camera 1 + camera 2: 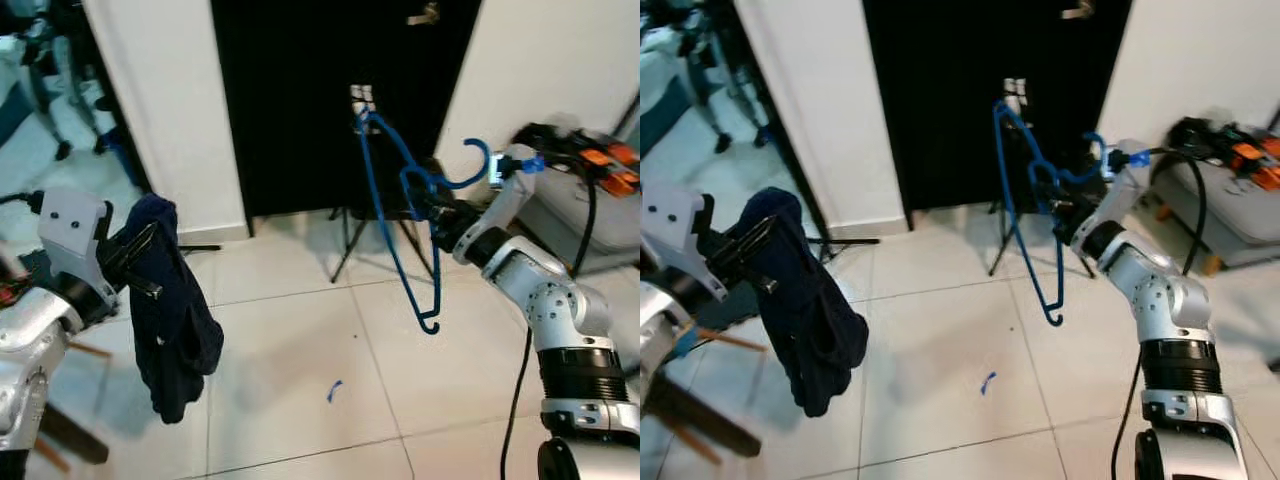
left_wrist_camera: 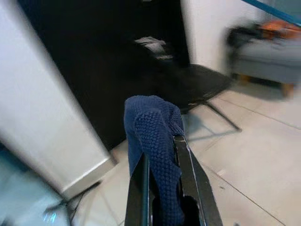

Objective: Hang hanger

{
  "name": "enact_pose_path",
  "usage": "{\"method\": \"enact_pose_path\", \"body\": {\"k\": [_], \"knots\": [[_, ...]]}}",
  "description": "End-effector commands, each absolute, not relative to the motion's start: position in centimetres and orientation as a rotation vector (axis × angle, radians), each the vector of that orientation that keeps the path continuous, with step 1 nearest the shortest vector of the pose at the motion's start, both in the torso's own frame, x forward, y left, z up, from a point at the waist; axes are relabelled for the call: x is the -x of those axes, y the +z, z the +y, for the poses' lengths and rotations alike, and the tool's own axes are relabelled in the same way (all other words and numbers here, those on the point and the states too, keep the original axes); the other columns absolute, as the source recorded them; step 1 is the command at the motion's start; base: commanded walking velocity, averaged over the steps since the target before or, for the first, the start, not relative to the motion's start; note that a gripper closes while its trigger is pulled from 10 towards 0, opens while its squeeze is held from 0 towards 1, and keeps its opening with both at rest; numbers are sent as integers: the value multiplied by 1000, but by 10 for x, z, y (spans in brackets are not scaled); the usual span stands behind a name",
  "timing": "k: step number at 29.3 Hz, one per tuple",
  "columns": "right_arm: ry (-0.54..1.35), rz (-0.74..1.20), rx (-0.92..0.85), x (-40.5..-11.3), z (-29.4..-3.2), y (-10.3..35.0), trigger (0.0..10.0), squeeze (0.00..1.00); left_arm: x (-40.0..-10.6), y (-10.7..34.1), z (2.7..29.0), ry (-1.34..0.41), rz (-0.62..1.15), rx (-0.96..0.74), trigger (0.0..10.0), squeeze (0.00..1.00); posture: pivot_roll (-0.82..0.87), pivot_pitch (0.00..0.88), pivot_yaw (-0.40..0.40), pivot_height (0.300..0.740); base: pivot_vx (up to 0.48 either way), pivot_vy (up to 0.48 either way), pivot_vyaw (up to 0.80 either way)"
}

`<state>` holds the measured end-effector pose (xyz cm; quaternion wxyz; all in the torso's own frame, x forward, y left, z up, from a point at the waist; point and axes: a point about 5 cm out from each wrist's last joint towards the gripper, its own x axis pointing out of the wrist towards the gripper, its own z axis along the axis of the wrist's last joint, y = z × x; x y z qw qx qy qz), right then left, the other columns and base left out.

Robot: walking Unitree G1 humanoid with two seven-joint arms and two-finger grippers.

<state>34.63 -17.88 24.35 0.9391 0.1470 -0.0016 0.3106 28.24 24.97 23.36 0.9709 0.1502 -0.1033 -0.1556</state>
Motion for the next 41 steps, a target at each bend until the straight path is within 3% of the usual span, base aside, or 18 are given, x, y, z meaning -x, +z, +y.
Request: {"method": "enact_pose_path", "body": {"k": [1,8,15,27,37,41], "knots": [[690,-2,-231,-341,-176,249,10000,0,-286,244,248,-347,-214,-374,10000,0,-66,73,5,740,0,0,-800],[811,70,-46,-324,-177,253,10000,0,-297,286,240,-399,-343,-522,10000,0,-74,78,-6,740,0,0,-800],[907,103,-12,-311,-169,256,10000,0,-309,309,237,-358,-416,-654,10000,0,-85,66,0,740,0,0,-800],[1101,161,91,-285,-169,258,10000,0,-321,312,231,-356,-463,-602,10000,0,-115,38,-11,740,0,0,-800],[1231,150,158,-270,-156,270,10000,0,-323,322,212,-443,-467,-647,10000,0,-113,25,-16,740,0,0,0],[1222,166,189,-271,-152,268,10000,0,-324,321,204,-458,-415,-593,10000,0,-110,25,-18,740,0,0,0]]}}
